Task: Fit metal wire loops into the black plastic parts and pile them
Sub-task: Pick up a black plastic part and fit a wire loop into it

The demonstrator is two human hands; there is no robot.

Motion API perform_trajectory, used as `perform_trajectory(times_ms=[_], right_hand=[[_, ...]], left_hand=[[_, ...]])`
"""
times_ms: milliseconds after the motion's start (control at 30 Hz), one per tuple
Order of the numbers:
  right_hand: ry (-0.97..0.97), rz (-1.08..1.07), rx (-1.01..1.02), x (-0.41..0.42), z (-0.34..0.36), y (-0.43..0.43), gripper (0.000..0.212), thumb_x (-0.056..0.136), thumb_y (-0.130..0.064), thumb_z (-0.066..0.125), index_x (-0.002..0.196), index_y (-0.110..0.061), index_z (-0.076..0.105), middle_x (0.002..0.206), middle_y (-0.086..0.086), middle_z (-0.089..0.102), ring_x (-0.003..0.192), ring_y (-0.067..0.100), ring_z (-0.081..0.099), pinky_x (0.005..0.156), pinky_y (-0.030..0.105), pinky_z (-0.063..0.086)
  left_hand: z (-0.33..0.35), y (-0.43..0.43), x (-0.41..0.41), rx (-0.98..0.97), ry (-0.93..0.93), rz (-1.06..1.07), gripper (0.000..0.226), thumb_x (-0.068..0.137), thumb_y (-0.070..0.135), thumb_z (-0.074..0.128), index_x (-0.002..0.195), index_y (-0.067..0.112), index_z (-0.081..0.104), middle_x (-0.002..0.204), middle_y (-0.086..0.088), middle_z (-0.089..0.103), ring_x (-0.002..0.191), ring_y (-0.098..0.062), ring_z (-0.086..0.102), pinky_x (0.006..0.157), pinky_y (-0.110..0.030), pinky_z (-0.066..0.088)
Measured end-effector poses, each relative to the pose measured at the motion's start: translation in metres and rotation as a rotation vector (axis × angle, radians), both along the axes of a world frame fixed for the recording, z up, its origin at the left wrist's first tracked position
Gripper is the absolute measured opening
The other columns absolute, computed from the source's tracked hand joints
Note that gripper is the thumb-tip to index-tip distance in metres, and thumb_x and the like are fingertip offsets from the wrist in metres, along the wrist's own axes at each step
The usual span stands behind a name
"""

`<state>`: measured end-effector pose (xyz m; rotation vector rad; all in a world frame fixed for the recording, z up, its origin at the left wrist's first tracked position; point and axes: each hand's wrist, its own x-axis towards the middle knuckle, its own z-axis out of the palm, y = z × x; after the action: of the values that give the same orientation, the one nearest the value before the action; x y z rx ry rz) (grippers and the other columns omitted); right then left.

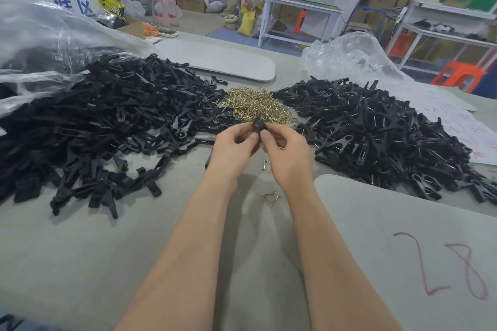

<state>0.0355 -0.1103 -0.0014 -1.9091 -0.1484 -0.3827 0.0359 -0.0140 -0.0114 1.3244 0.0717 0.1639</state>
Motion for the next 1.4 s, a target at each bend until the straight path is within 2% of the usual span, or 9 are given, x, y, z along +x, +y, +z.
perform_trajectory(times_ms=[167, 433, 633, 767, 900, 1133, 1200, 1300, 1400], right_hand=[[0.022, 0.011, 0.018, 0.003, 0.000, -0.006, 0.022, 0.091, -0.007, 0.057, 0.110, -0.007, 0.067, 0.096, 0.002, 0.068, 0.095, 0.023, 0.065, 0.092, 0.040, 0.051], [0.014, 0.030, 0.049, 0.003, 0.001, -0.011, 0.020, 0.090, -0.001, 0.057, 0.108, -0.002, 0.066, 0.090, -0.001, 0.066, 0.090, 0.018, 0.065, 0.086, 0.023, 0.051], [-0.004, 0.025, 0.041, 0.001, 0.003, -0.012, 0.014, 0.089, -0.003, 0.060, 0.096, -0.014, 0.066, 0.086, -0.003, 0.067, 0.088, 0.018, 0.067, 0.084, 0.023, 0.052], [0.023, 0.052, 0.069, 0.001, 0.005, -0.014, 0.013, 0.090, -0.004, 0.058, 0.092, -0.015, 0.065, 0.084, 0.000, 0.067, 0.082, 0.015, 0.065, 0.082, 0.027, 0.053], [0.203, 0.164, 0.351, 0.000, 0.009, -0.016, 0.016, 0.093, -0.002, 0.053, 0.103, 0.001, 0.066, 0.090, 0.014, 0.067, 0.080, 0.018, 0.063, 0.079, 0.026, 0.053], [0.360, 0.235, 0.684, 0.000, 0.016, -0.023, 0.012, 0.090, 0.000, 0.056, 0.082, -0.008, 0.054, 0.074, 0.008, 0.063, 0.060, 0.011, 0.064, 0.066, 0.020, 0.054], [0.316, 0.141, 0.517, 0.002, 0.014, -0.026, 0.007, 0.089, -0.004, 0.061, 0.084, -0.008, 0.057, 0.081, 0.012, 0.065, 0.069, 0.015, 0.067, 0.069, 0.021, 0.056], [0.201, -0.067, -0.191, 0.006, 0.003, -0.032, 0.016, 0.087, -0.022, 0.066, 0.099, -0.013, 0.067, 0.097, 0.006, 0.068, 0.094, 0.019, 0.064, 0.084, 0.026, 0.049], [0.351, -0.104, -0.719, 0.006, -0.007, -0.025, 0.030, 0.083, -0.037, 0.066, 0.110, -0.023, 0.067, 0.116, 0.004, 0.062, 0.115, 0.026, 0.051, 0.097, 0.035, 0.043]], left_hand=[[0.001, 0.003, 0.000, 0.052, 0.016, 0.019, 0.027, 0.092, -0.001, 0.054, 0.116, 0.007, 0.064, 0.092, 0.000, 0.066, 0.080, -0.004, 0.059, 0.070, -0.012, 0.045], [0.005, 0.000, -0.004, 0.109, -0.030, 0.019, 0.022, 0.090, -0.002, 0.057, 0.103, 0.014, 0.065, 0.085, 0.001, 0.067, 0.082, -0.009, 0.061, 0.084, -0.025, 0.051], [0.004, 0.004, -0.005, 0.170, -0.053, 0.009, 0.022, 0.089, 0.002, 0.060, 0.093, 0.023, 0.066, 0.077, 0.008, 0.067, 0.071, 0.002, 0.062, 0.078, -0.019, 0.052], [0.006, 0.006, -0.007, 0.052, -0.027, -0.038, 0.017, 0.091, 0.003, 0.059, 0.094, 0.017, 0.068, 0.077, 0.008, 0.069, 0.070, 0.002, 0.064, 0.071, -0.017, 0.054], [0.012, 0.009, -0.009, -0.102, -0.015, -0.072, 0.011, 0.092, 0.006, 0.058, 0.097, 0.011, 0.066, 0.074, 0.006, 0.070, 0.066, -0.002, 0.066, 0.061, -0.014, 0.052], [0.014, 0.009, -0.011, -0.137, -0.030, -0.233, 0.011, 0.089, 0.004, 0.060, 0.097, 0.010, 0.065, 0.082, -0.003, 0.066, 0.075, -0.007, 0.065, 0.075, -0.017, 0.053], [0.014, 0.009, -0.011, -0.122, -0.010, -0.183, 0.010, 0.087, 0.000, 0.061, 0.090, 0.008, 0.066, 0.082, -0.006, 0.063, 0.074, -0.007, 0.064, 0.074, -0.014, 0.052], [0.014, 0.014, -0.007, -0.311, 0.060, -0.026, 0.010, 0.086, -0.004, 0.061, 0.087, 0.005, 0.064, 0.076, -0.005, 0.066, 0.071, -0.009, 0.066, 0.070, -0.012, 0.053], [0.017, 0.020, -0.004, -0.602, 0.144, 0.019, 0.004, 0.086, -0.006, 0.060, 0.085, -0.002, 0.062, 0.077, -0.009, 0.068, 0.070, -0.011, 0.069, 0.064, -0.012, 0.054]])
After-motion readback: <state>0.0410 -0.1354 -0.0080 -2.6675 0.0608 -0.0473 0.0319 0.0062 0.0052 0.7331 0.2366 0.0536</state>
